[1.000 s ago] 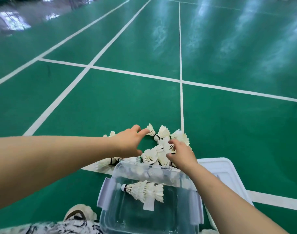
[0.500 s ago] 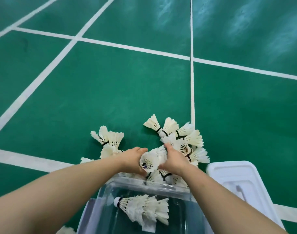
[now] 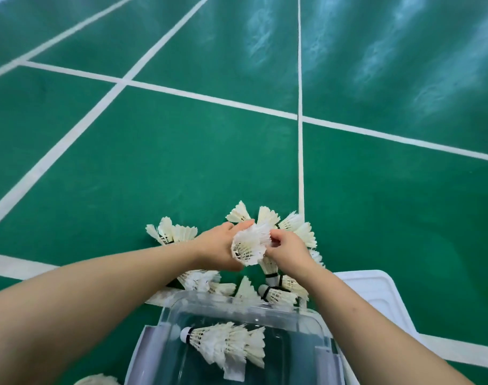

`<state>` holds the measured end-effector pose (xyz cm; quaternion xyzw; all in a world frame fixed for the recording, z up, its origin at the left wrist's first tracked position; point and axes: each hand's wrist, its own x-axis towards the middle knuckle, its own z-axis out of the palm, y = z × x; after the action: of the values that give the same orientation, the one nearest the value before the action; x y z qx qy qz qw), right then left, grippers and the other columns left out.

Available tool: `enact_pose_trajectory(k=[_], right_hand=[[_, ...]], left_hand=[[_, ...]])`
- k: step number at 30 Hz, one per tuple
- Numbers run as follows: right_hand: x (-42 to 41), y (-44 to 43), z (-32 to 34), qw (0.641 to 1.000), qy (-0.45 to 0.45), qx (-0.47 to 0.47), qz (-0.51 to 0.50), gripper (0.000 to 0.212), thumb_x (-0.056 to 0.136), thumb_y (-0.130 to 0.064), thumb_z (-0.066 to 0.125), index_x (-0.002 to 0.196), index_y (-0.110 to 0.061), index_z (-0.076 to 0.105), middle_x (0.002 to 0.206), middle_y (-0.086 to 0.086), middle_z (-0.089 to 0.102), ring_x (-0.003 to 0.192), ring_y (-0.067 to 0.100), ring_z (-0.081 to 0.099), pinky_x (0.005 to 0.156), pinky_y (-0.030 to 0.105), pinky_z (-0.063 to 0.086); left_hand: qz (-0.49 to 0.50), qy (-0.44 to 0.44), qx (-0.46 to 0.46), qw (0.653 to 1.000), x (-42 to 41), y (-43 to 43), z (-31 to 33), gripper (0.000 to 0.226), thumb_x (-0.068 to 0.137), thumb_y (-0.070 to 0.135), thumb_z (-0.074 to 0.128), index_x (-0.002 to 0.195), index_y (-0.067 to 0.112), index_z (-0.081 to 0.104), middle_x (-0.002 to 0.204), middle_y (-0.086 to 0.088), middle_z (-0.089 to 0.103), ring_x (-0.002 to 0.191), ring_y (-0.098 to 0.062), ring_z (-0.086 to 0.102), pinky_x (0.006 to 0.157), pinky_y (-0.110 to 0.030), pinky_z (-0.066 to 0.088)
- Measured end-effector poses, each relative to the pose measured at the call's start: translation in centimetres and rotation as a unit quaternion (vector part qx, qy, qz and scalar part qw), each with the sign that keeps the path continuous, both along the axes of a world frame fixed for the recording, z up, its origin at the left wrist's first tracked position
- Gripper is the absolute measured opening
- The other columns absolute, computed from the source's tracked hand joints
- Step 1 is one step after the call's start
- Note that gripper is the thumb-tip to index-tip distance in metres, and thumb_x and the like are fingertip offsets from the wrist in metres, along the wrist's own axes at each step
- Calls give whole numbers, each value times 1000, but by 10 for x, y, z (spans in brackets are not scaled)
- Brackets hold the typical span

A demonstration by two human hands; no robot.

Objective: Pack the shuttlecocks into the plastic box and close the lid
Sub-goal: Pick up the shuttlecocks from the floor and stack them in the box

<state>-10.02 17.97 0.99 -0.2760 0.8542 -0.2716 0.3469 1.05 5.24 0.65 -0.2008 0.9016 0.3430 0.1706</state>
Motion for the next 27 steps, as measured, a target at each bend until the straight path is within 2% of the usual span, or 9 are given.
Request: enact_pose_trajectory(k=[3, 6, 9, 12, 16, 19, 22, 24, 27], right_hand=[[6, 8, 38, 999, 21, -40, 24, 17, 78, 5, 47, 73, -8, 58, 67, 2, 52, 70, 19, 45, 64, 30, 33], [21, 21, 76, 995, 35, -75, 50, 23, 77, 6, 50, 65, -13, 55, 60, -4, 47, 61, 11, 41, 58, 26, 32], [41, 34, 103, 993, 35, -100, 56, 34, 77, 7, 51, 56, -20, 48, 55, -8, 42, 54, 5, 36, 50, 15, 29], [60, 48, 115, 989, 19, -141, 43, 23, 77, 8, 53, 64, -10, 57, 52, -10, 43, 52, 4, 35, 51, 17, 29], [83, 68, 116, 983, -23, -182, 21, 24, 79, 4, 59, 87, -18, 62, 64, -9, 52, 58, 5, 43, 60, 19, 39], [96, 79, 112, 983, -29, -179, -16, 35, 78, -5, 66, 107, -24, 58, 72, -6, 53, 64, 7, 48, 65, 21, 44], [104, 89, 108, 981, -67, -177, -54, 39, 78, -5, 71, 108, -25, 53, 74, -5, 50, 67, 9, 48, 67, 18, 44], [107, 96, 105, 981, -73, -169, -51, 36, 78, -7, 73, 105, -23, 55, 74, -4, 49, 68, 10, 48, 71, 24, 45], [107, 109, 98, 990, -38, -127, -45, 27, 79, -12, 73, 100, -22, 61, 72, -7, 50, 66, 8, 48, 69, 24, 43]], left_hand=[[-43, 23, -27, 998, 4, 5, 36, 111, 69, 32, 76, 149, 34, -2, 149, -2, 34, 135, -18, 34, 113, -32, 30], [-59, 44, -31, 997, 15, 7, 69, 107, 67, 29, 78, 148, 35, 7, 140, -2, 41, 128, -16, 40, 104, -23, 31], [-75, 63, -62, 993, 33, 16, 98, 97, 68, 31, 77, 145, 30, 17, 138, -1, 41, 129, -17, 39, 105, -26, 33], [-102, 74, -88, 988, 51, 30, 121, 92, 72, 30, 74, 145, 26, 18, 143, 3, 38, 133, -14, 36, 108, -27, 34], [-124, 73, -105, 984, 76, 46, 139, 90, 73, 23, 70, 146, 32, 17, 145, 5, 37, 132, -12, 36, 108, -25, 33], [-114, 69, -95, 987, 91, 54, 140, 85, 76, 18, 67, 146, 33, 20, 142, 6, 38, 127, -9, 38, 95, -16, 31], [-82, 67, -69, 992, 100, 59, 133, 80, 76, 13, 65, 143, 34, 26, 133, 8, 38, 92, 0, 47, 70, 1, 31], [-65, 72, -61, 993, 102, 63, 127, 77, 75, 14, 66, 140, 36, 30, 135, 7, 38, 87, -2, 44, 71, -8, 36], [-47, 76, -49, 995, 106, 62, 119, 76, 72, 19, 65, 136, 41, 32, 135, 6, 39, 89, -15, 54, 73, -23, 44]])
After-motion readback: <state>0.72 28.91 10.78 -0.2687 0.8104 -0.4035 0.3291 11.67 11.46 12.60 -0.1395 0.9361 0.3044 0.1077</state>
